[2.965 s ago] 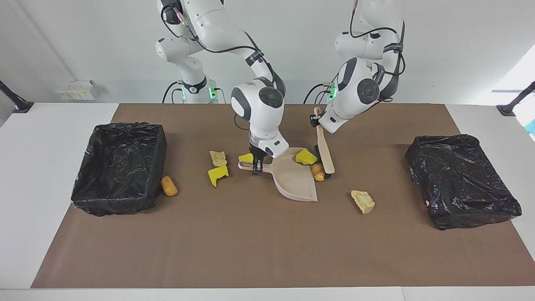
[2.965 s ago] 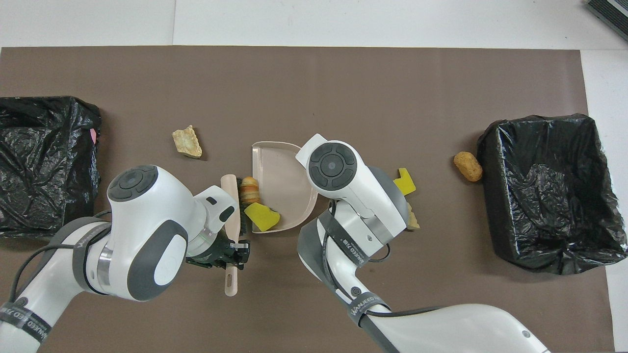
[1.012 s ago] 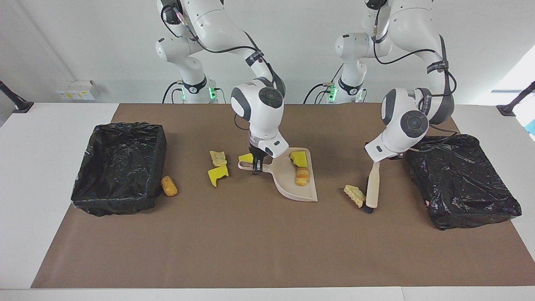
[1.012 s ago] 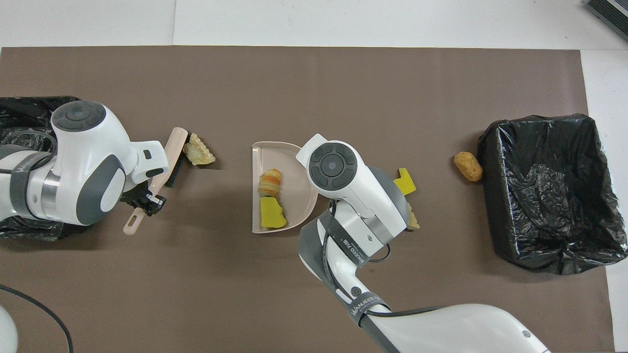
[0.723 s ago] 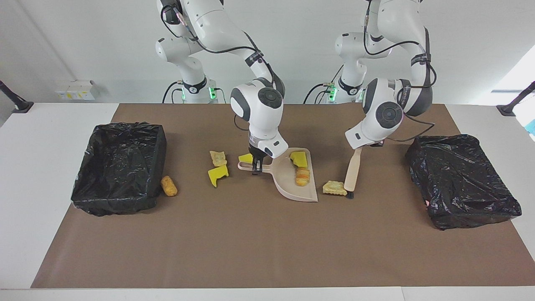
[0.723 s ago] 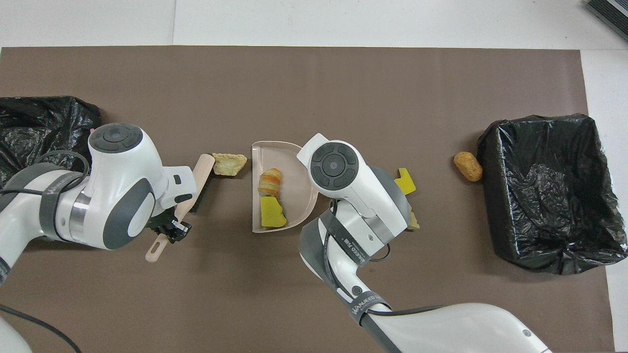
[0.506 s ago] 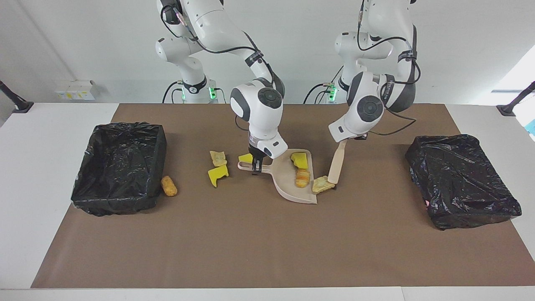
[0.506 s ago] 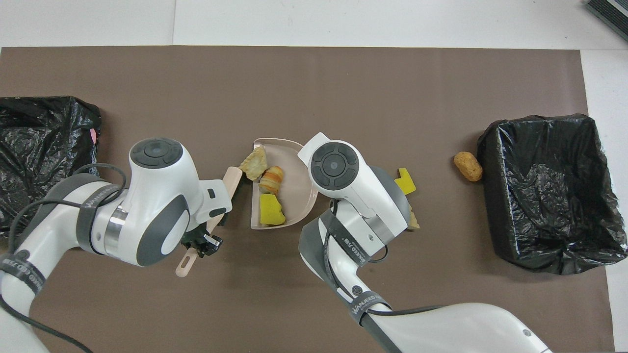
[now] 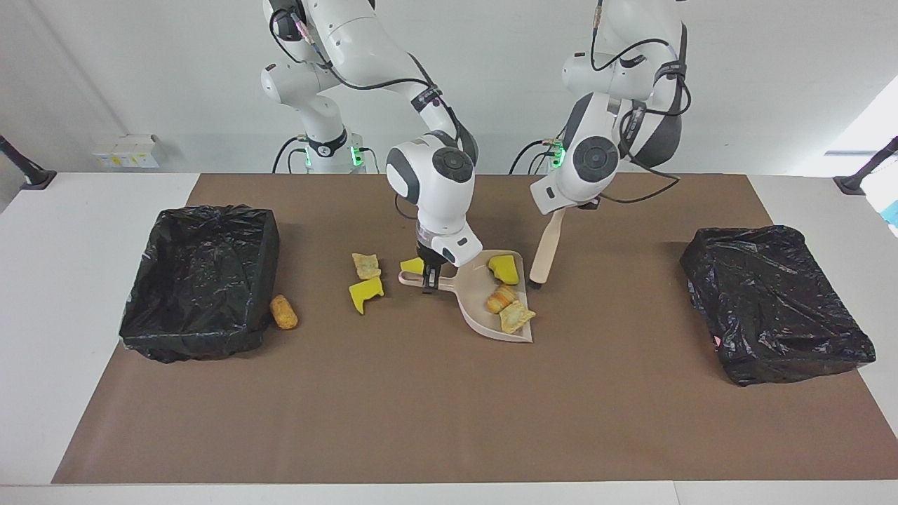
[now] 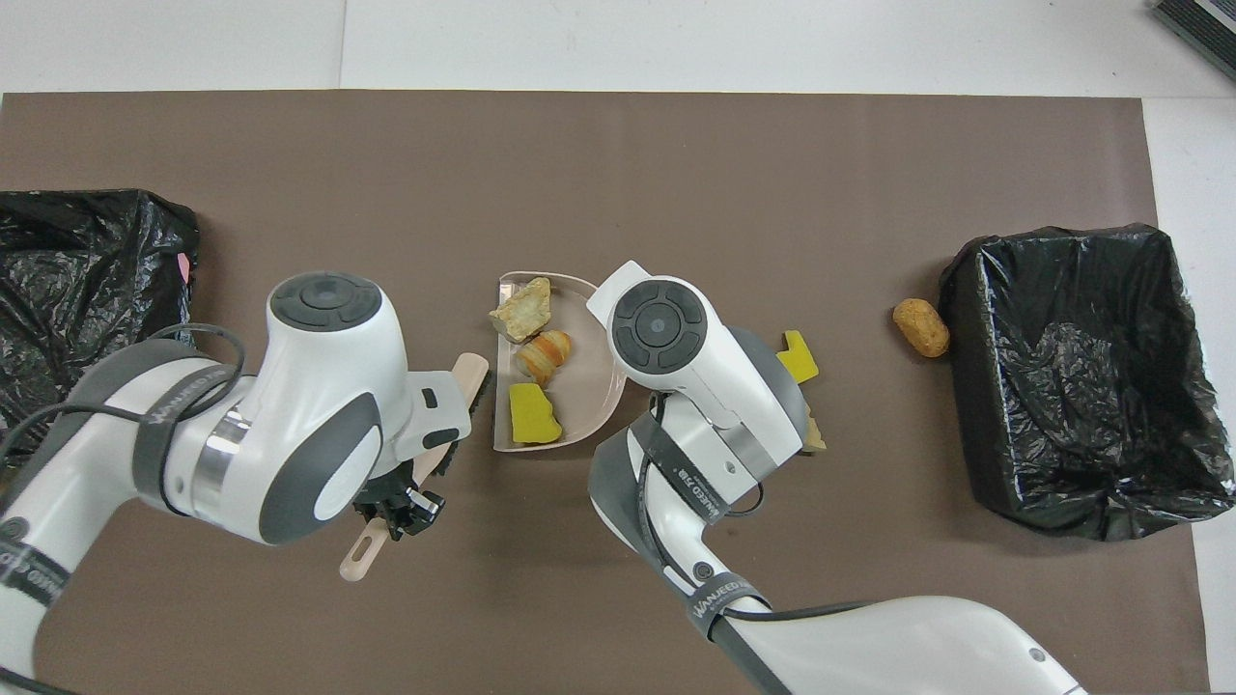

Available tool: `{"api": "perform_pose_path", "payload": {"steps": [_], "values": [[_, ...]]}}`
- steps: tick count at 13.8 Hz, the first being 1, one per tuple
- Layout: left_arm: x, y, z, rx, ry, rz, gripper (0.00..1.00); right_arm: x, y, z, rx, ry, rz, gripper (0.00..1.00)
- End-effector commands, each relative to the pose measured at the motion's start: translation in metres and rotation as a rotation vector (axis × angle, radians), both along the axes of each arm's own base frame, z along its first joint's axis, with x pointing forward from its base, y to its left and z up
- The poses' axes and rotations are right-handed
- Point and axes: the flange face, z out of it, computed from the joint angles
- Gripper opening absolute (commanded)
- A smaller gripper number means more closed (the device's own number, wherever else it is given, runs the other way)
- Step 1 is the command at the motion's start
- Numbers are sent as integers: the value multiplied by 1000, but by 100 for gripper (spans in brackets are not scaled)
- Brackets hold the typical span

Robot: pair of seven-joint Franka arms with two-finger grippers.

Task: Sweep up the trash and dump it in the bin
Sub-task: 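Carry the dustpan to the bin with the right gripper and tip it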

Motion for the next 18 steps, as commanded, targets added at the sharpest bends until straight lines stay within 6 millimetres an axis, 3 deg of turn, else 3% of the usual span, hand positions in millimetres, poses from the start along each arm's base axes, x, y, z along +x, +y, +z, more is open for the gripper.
{"api": "perform_pose_path", "payload": {"steps": [1,3,6,8,9,12,15,17,18], "values": [[-5,46,72,-45,-55,93,0,11,-18,1,18,-23,-61,0],[-6,62,98,-32,-41,133,0,13,-24,21,31,-42,-53,0],[-15,58,114,-23,-66,215,0,21,-62,64,30,-47,-48,0],[-24,36,116,-33,-68,308,0,26,-101,94,22,-37,-54,0],[-34,15,115,-53,-85,309,0,28,-119,107,30,-33,-66,0],[-73,-34,103,-86,-172,387,0,32,-167,141,38,-15,-72,0],[-103,-100,52,-61,-198,427,0,35,-246,172,30,-5,-61,0],[-126,-148,-13,-15,-193,430,0,36,-310,185,25,2,-42,0],[-129,-164,-33,-13,-204,441,0,36,-338,187,22,4,-39,0]]}}
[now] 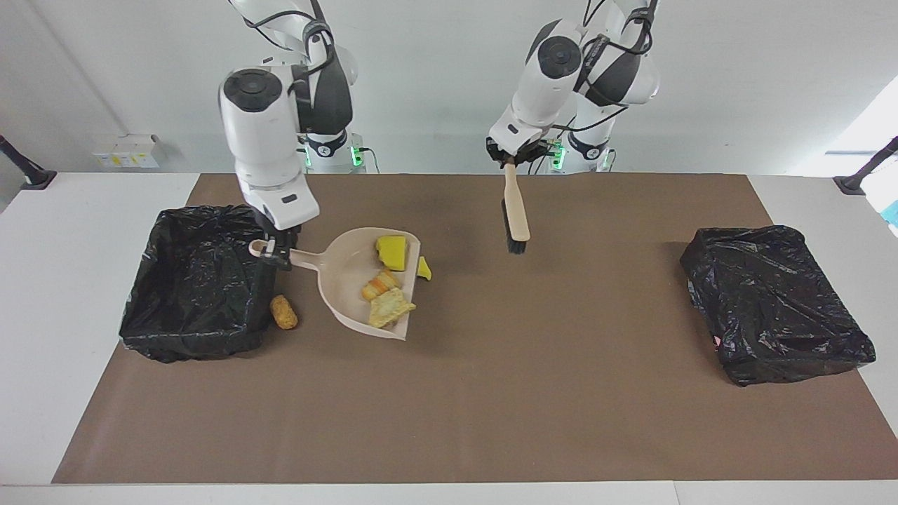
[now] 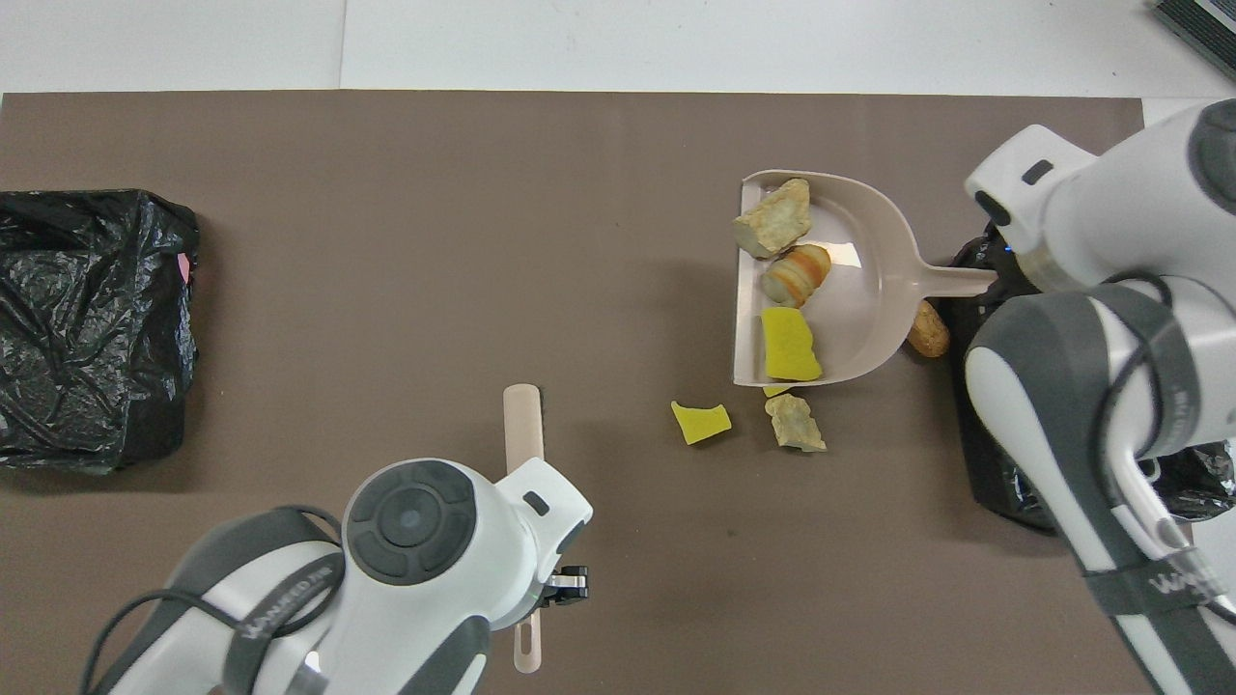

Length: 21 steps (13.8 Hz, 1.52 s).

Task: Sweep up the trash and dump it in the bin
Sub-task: 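Carry the dustpan to the bin with the right gripper and tip it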

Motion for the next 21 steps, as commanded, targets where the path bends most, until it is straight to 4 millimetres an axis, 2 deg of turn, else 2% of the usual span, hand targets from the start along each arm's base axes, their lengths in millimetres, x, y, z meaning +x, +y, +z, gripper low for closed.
{"api": "perform_pose_path", "payload": {"steps": [1,3,5,7,8,10,12,13,15,16,17,20,21], "values": [[-7,-30,-53,6,-5,39,0,-6,-69,16,18,6,17,0],[-15,-35,-70,18,-1,37,0,-13,-131,19,4,14,10,0],[-23,-34,-83,35,12,25,0,-27,-205,24,-21,11,17,0],[-23,-33,-87,32,5,30,0,-42,-254,26,-86,34,50,0],[-23,-33,-89,36,5,41,0,-46,-265,29,-161,65,99,0],[-26,-40,-109,57,14,70,0,-53,-276,35,-277,111,119,0],[-28,-43,-109,65,16,84,0,-54,-276,35,-384,115,157,0],[-27,-42,-109,63,19,74,6,-54,-276,34,-436,105,160,0],[-21,-39,-109,57,15,76,44,-53,-268,24,-528,107,134,0],[-20,-38,-110,58,17,80,86,-54,-264,17,-572,121,133,0],[-18,-36,-109,66,20,110,100,-53,-263,14,-608,134,142,0],[14,-17,-83,48,11,185,100,-55,-265,6,-689,182,182,0],[23,-14,-72,48,16,193,100,-54,-262,10,-736,202,198,0]]}}
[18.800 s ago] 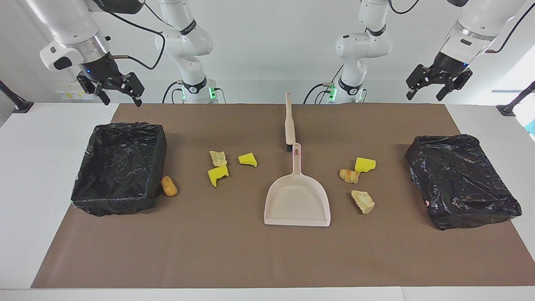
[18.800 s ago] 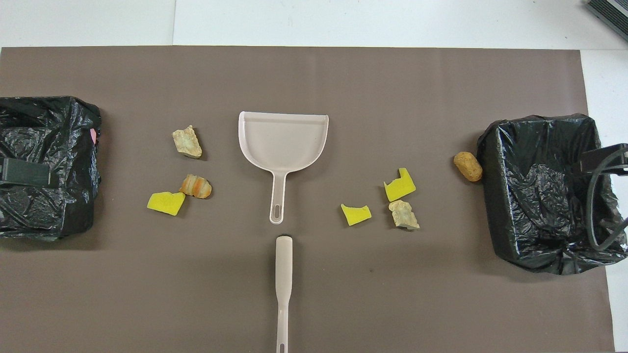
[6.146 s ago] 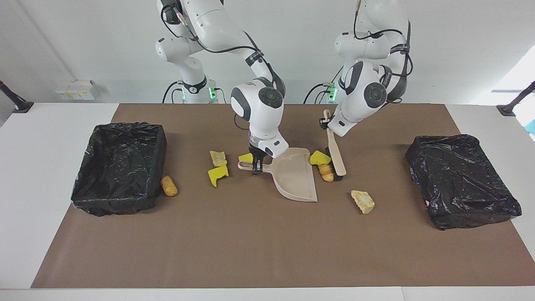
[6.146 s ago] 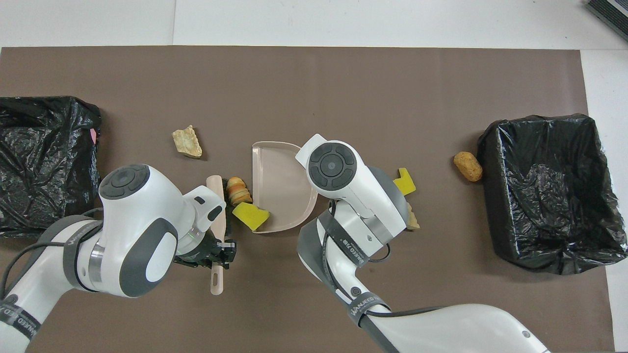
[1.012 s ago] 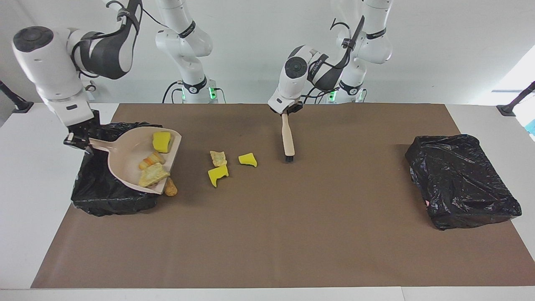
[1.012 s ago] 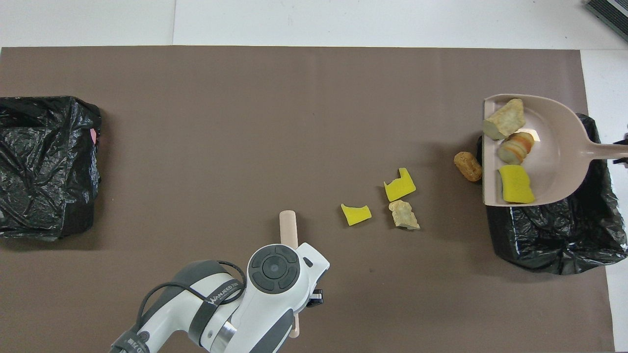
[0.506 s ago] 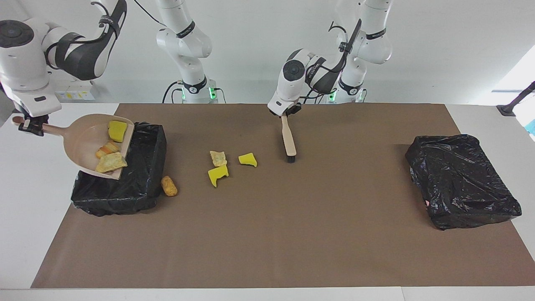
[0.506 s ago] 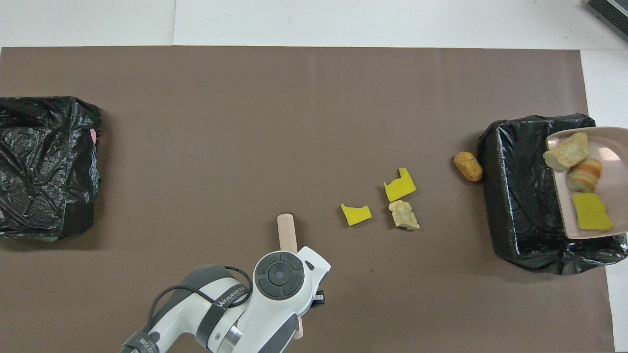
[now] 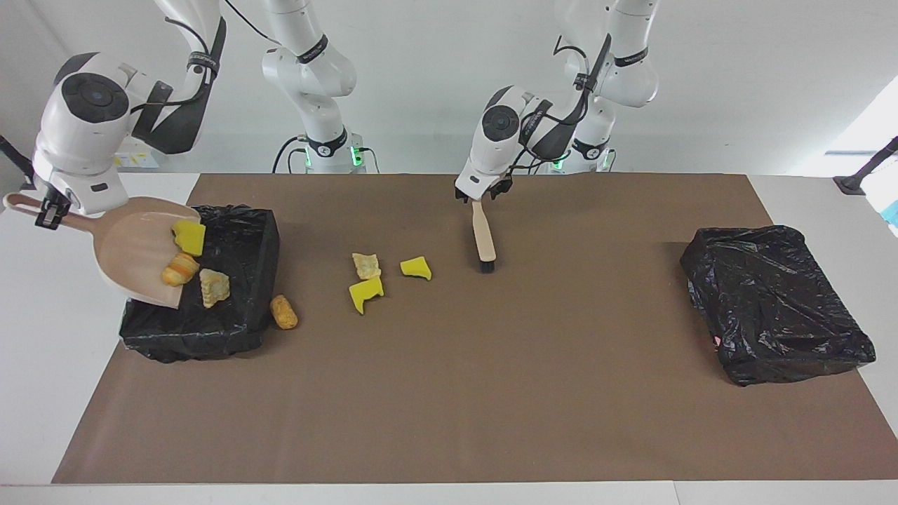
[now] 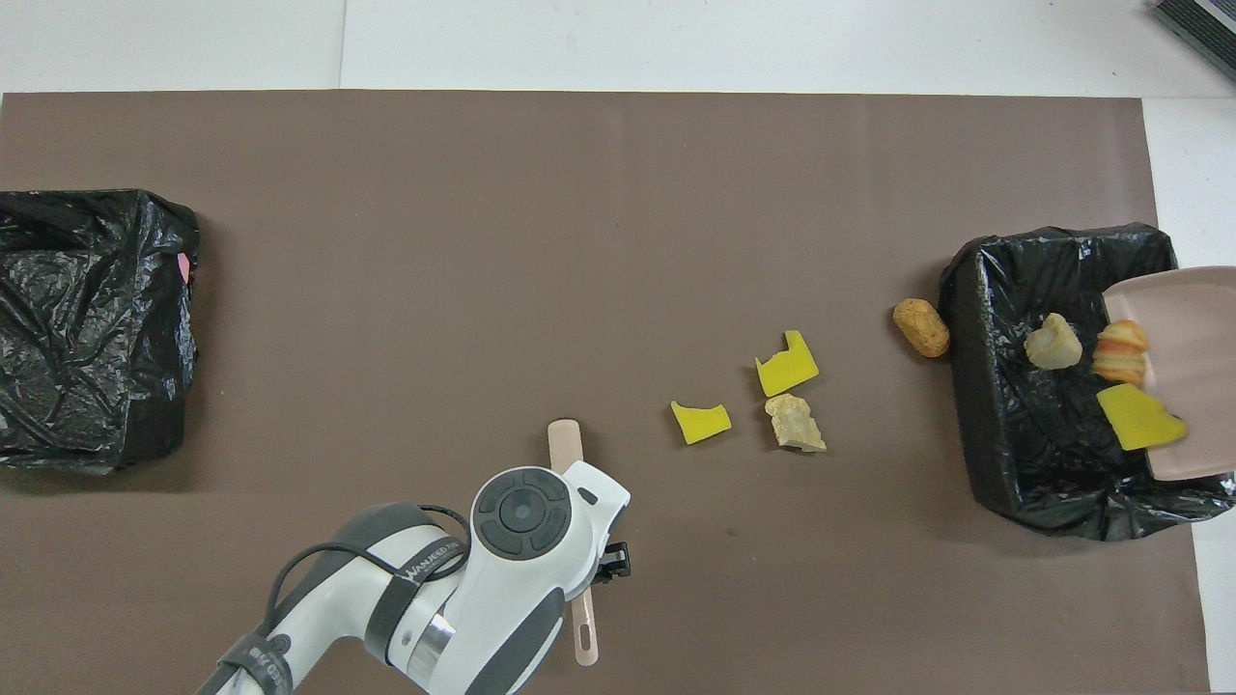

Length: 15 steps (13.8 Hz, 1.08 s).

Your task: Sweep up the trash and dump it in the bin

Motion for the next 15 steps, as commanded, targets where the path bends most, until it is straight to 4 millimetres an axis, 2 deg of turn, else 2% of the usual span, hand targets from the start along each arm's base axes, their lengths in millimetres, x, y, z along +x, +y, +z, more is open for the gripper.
{"api": "perform_pose_path", "payload": {"steps": [1,2,4,6,8,9,10,12,15], "values": [[23,16,27,2,14,44,100,-8,13,15,-131,29,49,0],[31,24,32,6,19,56,100,-6,15,22,-199,48,72,0],[50,44,56,23,-27,66,100,-9,12,33,-251,49,82,0],[73,77,87,8,-65,134,100,-16,10,52,-302,60,74,0],[86,112,113,-3,-82,174,100,-20,11,69,-336,69,95,0],[91,126,115,-6,-69,151,100,-20,11,77,-343,61,97,0],[98,142,114,-14,-70,100,100,-19,11,77,-349,64,102,0],[107,162,113,-37,-80,13,100,-20,13,71,-322,59,105,0],[123,202,112,-71,-96,-89,100,-22,9,67,-260,30,94,0]]}}
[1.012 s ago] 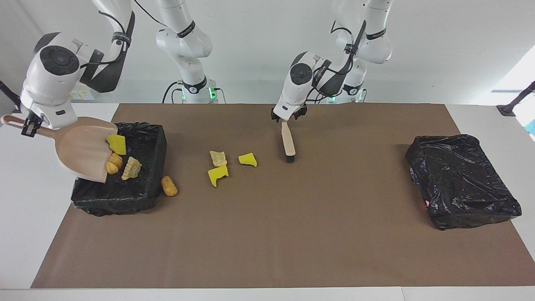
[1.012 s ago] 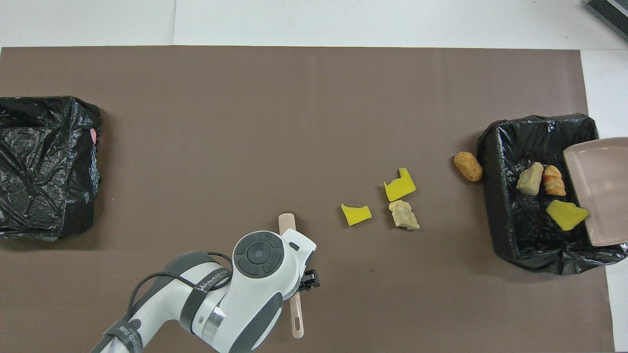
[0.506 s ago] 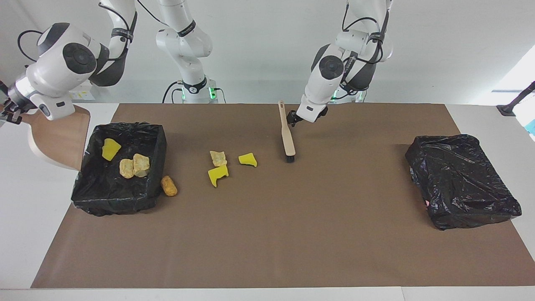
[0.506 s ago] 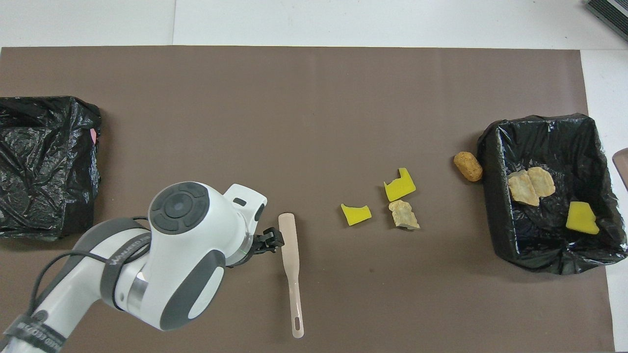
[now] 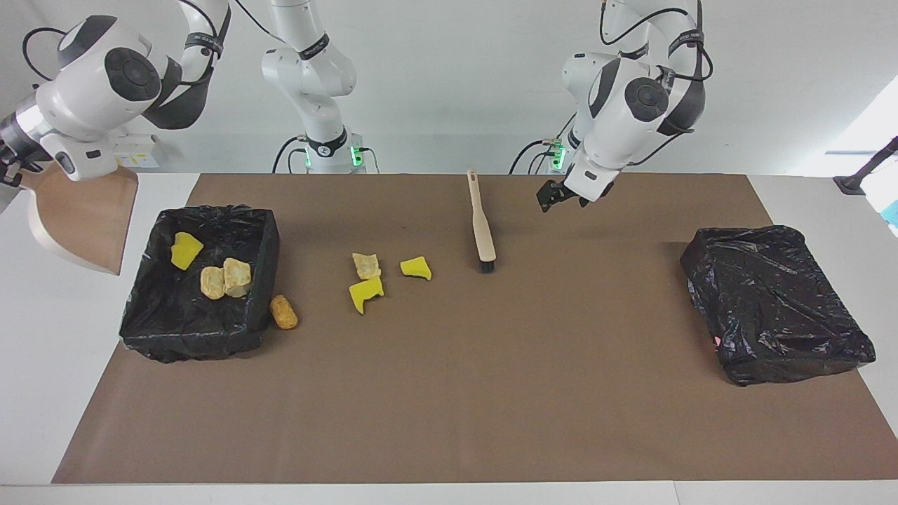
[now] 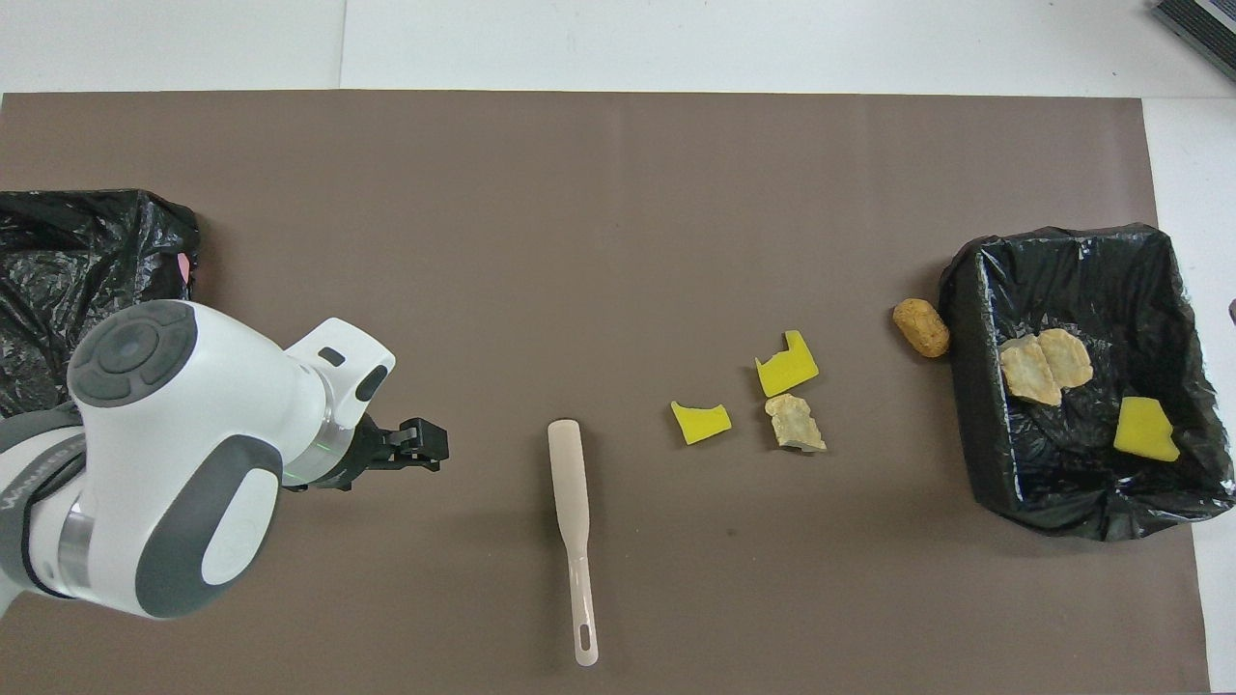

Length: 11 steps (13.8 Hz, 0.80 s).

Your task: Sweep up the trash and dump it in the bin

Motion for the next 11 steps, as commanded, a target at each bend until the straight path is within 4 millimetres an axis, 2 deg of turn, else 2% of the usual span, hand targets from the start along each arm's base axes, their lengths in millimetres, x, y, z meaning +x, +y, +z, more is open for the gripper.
{"api": "perform_pose_path", "payload": {"steps": [1,4,8,10,11], "values": [[8,36,2,-18,-6,-128,100,-5,-2,-2,72,-20,-11,0],[14,74,22,-49,-10,-200,100,-5,2,-12,222,-64,-53,0],[29,128,79,-15,-25,-261,100,1,25,-28,433,-154,-113,0],[33,141,112,-13,-42,-243,100,3,35,-33,544,-195,-147,0],[36,156,127,1,-52,-219,100,7,51,-36,577,-211,-158,0]]}}
